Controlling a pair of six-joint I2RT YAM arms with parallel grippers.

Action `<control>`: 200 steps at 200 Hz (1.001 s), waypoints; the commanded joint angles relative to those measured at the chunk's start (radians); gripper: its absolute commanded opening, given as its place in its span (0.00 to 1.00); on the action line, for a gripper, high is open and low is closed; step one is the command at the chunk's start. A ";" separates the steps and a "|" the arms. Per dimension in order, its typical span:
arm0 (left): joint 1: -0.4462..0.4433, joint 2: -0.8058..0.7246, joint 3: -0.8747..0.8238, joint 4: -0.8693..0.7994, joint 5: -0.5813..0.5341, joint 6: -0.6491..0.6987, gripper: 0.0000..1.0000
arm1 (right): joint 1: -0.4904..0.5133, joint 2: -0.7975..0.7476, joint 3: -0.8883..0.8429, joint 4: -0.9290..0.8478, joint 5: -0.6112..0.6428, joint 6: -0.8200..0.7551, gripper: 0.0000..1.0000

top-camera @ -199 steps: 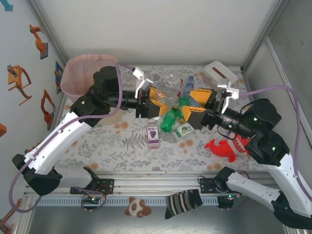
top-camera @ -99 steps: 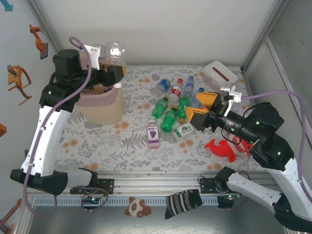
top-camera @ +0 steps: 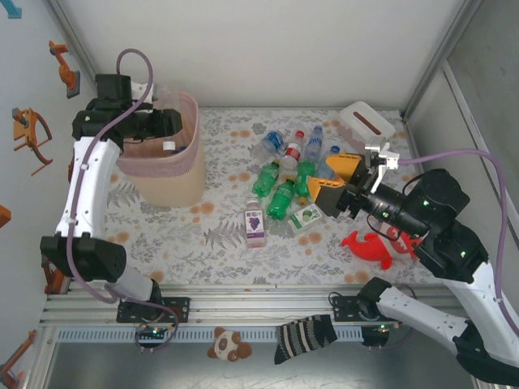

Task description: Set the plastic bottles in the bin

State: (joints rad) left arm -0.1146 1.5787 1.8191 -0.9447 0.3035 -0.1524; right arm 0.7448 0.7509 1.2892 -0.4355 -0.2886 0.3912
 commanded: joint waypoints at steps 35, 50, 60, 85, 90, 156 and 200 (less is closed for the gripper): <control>0.020 0.128 -0.024 -0.072 0.003 0.080 0.47 | 0.004 -0.004 -0.005 -0.006 0.020 -0.012 0.86; 0.023 0.170 -0.023 -0.078 0.013 0.084 0.48 | 0.004 -0.003 -0.007 -0.007 0.020 -0.013 0.86; 0.023 0.198 -0.023 -0.078 0.020 0.086 0.47 | 0.004 -0.003 -0.006 -0.006 0.020 -0.014 0.86; 0.025 0.269 -0.011 -0.077 0.027 0.088 0.47 | 0.003 -0.001 -0.008 -0.009 0.020 -0.018 0.86; 0.026 0.283 -0.008 -0.074 0.028 0.089 0.48 | 0.004 0.000 -0.008 -0.012 0.020 -0.019 0.86; 0.048 0.455 0.111 -0.052 0.003 0.095 0.47 | 0.004 -0.008 -0.004 -0.040 0.035 -0.036 0.86; 0.050 0.544 0.215 -0.067 -0.010 0.099 0.50 | 0.004 -0.024 -0.003 -0.054 0.052 -0.035 0.86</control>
State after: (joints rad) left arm -0.0685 2.0769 1.9820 -1.0042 0.3069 -0.0799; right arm 0.7448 0.7448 1.2884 -0.4828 -0.2638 0.3725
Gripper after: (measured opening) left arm 0.578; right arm 0.860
